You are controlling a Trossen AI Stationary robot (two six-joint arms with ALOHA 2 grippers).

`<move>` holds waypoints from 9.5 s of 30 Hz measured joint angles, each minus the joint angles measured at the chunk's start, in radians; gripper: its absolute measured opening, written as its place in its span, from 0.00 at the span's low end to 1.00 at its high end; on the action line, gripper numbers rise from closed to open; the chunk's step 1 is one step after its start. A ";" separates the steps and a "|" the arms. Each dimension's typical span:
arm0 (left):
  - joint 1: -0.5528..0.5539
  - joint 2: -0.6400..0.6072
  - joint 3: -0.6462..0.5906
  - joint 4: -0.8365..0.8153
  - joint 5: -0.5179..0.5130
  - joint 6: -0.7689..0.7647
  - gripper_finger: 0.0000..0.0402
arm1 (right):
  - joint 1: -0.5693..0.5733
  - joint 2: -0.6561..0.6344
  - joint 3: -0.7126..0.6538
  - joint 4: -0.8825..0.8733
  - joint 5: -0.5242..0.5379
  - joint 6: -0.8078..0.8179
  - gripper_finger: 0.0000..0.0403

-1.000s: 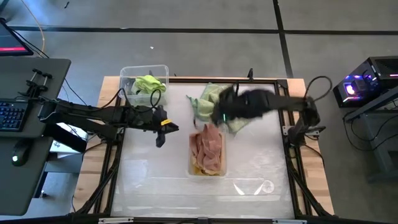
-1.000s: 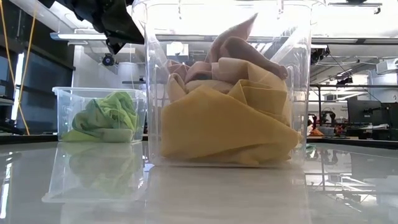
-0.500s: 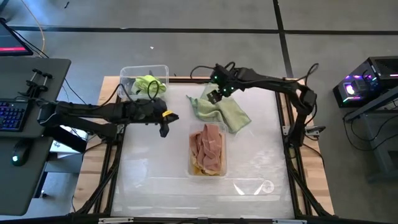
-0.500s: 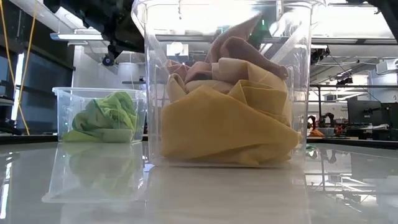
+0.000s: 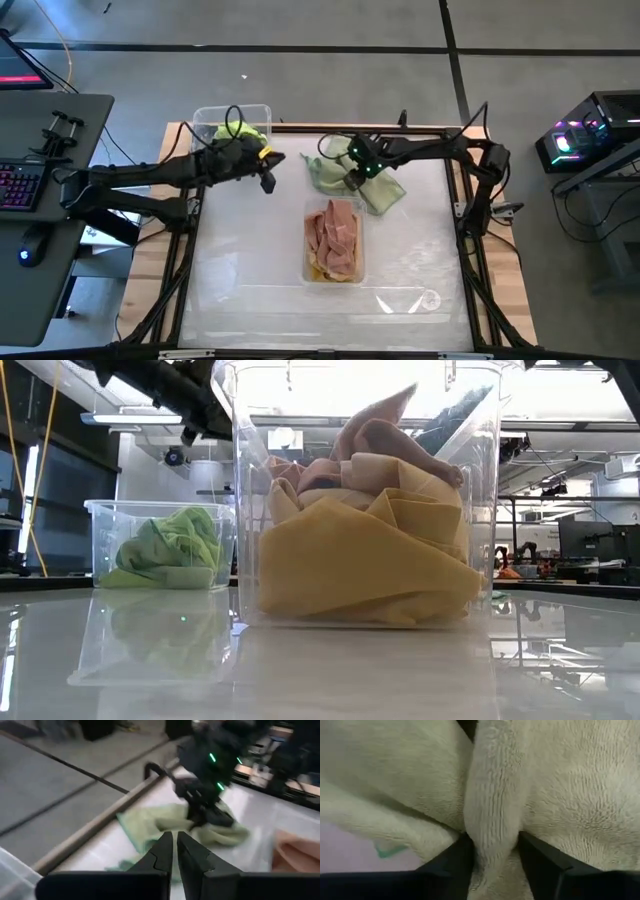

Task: Sort towels by color in basket
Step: Put the dark green towel into the top transparent bin, then return to Home Position

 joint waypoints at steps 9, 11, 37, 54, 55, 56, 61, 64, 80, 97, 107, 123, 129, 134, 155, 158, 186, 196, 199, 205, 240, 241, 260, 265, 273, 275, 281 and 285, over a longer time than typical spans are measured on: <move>0.030 0.101 0.160 -0.002 -0.084 0.009 0.03 | -0.027 -0.012 -0.004 0.057 -0.139 0.002 0.03; 0.055 0.132 0.191 -0.003 -0.040 0.062 0.06 | -0.026 -0.030 0.045 0.045 -0.166 0.020 0.04; 0.308 0.215 0.366 0.052 0.442 0.326 0.68 | 0.052 -0.053 0.759 0.165 -0.383 -0.122 0.01; 0.328 0.199 0.365 0.212 0.673 0.264 0.17 | 0.045 -0.019 0.764 0.306 -0.419 -0.017 0.23; 0.341 0.180 0.365 0.202 0.664 0.265 0.09 | 0.039 -0.019 0.774 0.312 -0.421 -0.016 0.27; 0.355 0.157 0.365 0.192 0.641 0.258 0.06 | 0.031 -0.019 0.791 0.310 -0.415 -0.017 0.30; 0.425 0.012 0.368 0.062 0.305 0.339 0.07 | -0.010 -0.019 0.886 0.307 -0.397 -0.106 0.37; 0.476 -0.041 0.368 -0.059 0.144 0.468 0.06 | -0.032 -0.019 0.912 0.298 -0.380 -0.156 0.37; 0.756 0.109 0.113 -0.412 0.099 0.217 0.16 | -0.086 0.012 0.912 0.185 -0.196 -0.162 0.38; 0.897 0.195 0.611 -1.007 0.433 0.073 0.56 | -0.083 0.013 0.912 0.119 -0.183 -0.159 0.38; 0.895 0.356 0.570 -0.863 0.452 0.168 0.31 | -0.072 0.012 0.912 0.086 -0.172 -0.116 0.38; 0.901 0.500 0.534 -0.961 0.470 0.251 0.04 | -0.013 0.012 0.911 -0.060 -0.170 -0.158 0.38; 0.901 0.435 0.675 -1.148 0.491 0.293 0.11 | -0.026 0.012 0.911 -0.060 -0.118 -0.159 0.38; 0.901 0.382 0.651 -1.167 0.475 0.259 0.19 | -0.034 0.012 0.911 -0.060 -0.116 -0.159 0.38; 0.919 0.450 0.479 -0.957 0.436 0.285 0.12 | -0.033 0.012 0.911 -0.102 -0.116 -0.156 0.38; 0.929 0.440 0.551 -1.040 0.452 0.285 0.22 | -0.030 0.012 0.911 -0.140 -0.117 -0.152 0.38; 0.832 -0.058 0.367 -0.707 0.613 0.283 0.33 | 0.052 -0.163 0.644 -0.646 -0.445 -0.206 0.38; 0.832 -0.089 0.315 -0.654 0.617 0.242 0.33 | 0.070 -0.649 0.188 -0.266 -0.302 0.112 0.38; 0.832 -0.089 0.315 -0.596 0.630 0.229 0.33 | 0.070 -0.779 0.093 -0.376 -0.284 0.097 0.38; 0.830 -0.089 0.315 -0.518 0.637 0.185 0.33 | 0.091 -0.972 -0.046 -0.282 -0.194 0.176 0.38; 0.781 -0.089 0.315 -0.505 0.627 -0.180 0.33 | 0.336 -1.674 -0.876 0.881 -0.540 0.295 0.38; 0.781 -0.089 0.315 -0.505 0.627 -0.180 0.33 | 0.342 -1.694 -0.876 0.844 -0.529 0.295 0.38; 0.767 -0.089 0.316 -0.489 0.641 -0.075 0.33 | 0.400 -1.830 -0.878 0.380 -0.152 0.155 0.38; 0.719 -0.093 0.316 -0.488 0.646 0.019 0.33 | 0.400 -1.830 -0.982 0.600 -0.129 0.162 0.38; 0.647 -0.094 0.316 -0.488 0.646 0.049 0.33 | 0.400 -1.830 -1.058 0.793 -0.075 0.073 0.38; 0.639 -0.094 0.316 -0.487 0.646 0.061 0.33 | 0.400 -1.830 -1.058 0.742 -0.069 0.064 0.38; 0.636 -0.099 0.316 -0.482 0.646 0.095 0.33 | 0.400 -1.830 -1.059 0.501 0.027 0.166 0.38; 0.636 -0.117 0.316 -0.482 0.646 0.116 0.33 | 0.400 -1.830 -1.059 0.427 0.171 0.189 0.38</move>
